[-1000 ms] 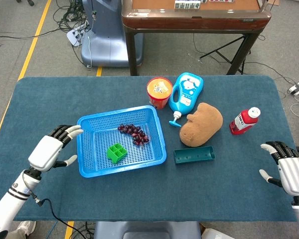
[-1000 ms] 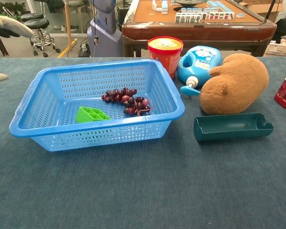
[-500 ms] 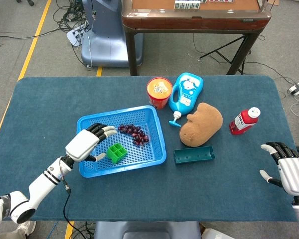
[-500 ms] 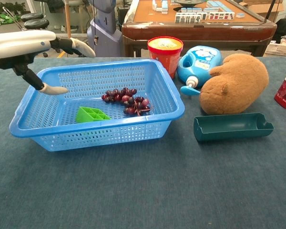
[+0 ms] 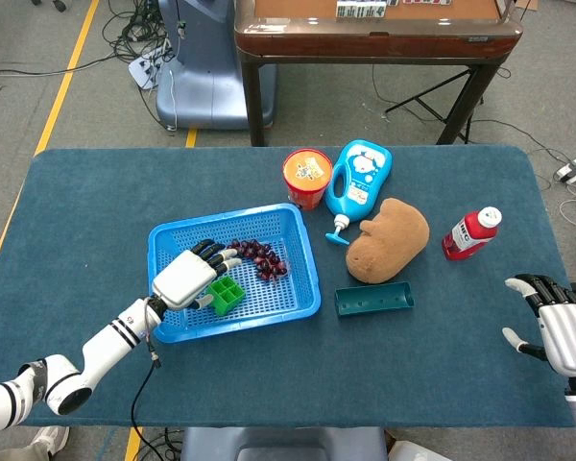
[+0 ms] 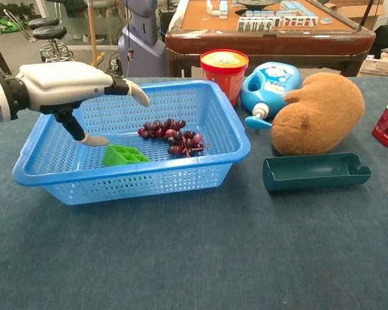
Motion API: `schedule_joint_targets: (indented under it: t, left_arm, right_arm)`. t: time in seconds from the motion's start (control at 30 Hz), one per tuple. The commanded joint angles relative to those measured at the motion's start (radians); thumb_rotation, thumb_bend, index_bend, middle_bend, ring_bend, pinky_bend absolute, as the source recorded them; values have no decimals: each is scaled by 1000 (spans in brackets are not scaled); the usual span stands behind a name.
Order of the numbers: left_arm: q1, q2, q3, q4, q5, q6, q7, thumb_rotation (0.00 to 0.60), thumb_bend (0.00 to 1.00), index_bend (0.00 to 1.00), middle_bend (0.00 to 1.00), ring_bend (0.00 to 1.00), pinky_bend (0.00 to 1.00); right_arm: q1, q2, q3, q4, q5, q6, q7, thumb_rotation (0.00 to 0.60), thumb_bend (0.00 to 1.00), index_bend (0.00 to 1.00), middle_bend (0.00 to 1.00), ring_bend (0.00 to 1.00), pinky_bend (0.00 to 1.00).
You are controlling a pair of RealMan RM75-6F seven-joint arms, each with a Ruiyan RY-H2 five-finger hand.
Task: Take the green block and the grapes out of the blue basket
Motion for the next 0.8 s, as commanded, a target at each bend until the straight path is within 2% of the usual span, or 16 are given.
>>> schedule_joint_targets:
  t: [0.03, 0.8]
  left_arm:
    - [-18, -11, 11, 10, -15, -21, 30, 600, 298, 194, 159, 120, 125]
    - [-68, -37, 81, 73, -57, -87, 147, 600, 298, 175, 159, 117, 125]
  right_arm:
    - [2, -2, 0, 2, 3, -5, 1, 600, 158, 236, 229, 185, 308]
    - [11, -8, 3, 14, 22, -28, 7, 600, 158, 236, 229, 195, 318]
